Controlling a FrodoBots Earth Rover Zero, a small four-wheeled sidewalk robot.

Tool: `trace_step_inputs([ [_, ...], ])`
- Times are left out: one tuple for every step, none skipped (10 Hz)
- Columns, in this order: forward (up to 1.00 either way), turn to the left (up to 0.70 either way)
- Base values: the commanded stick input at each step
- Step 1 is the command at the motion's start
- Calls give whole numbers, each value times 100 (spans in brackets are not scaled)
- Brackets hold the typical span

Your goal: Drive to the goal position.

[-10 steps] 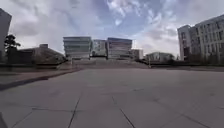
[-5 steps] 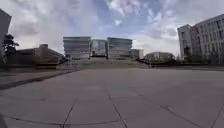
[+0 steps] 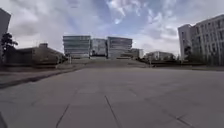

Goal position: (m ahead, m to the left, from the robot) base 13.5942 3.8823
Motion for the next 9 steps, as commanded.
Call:
trace_step_inputs([
  [70, 35],
  [70, 35],
  [70, 35],
  [70, 7],
  [70, 0],
  [70, 0],
  [70, 0],
  [70, 0],
  [70, 0],
])
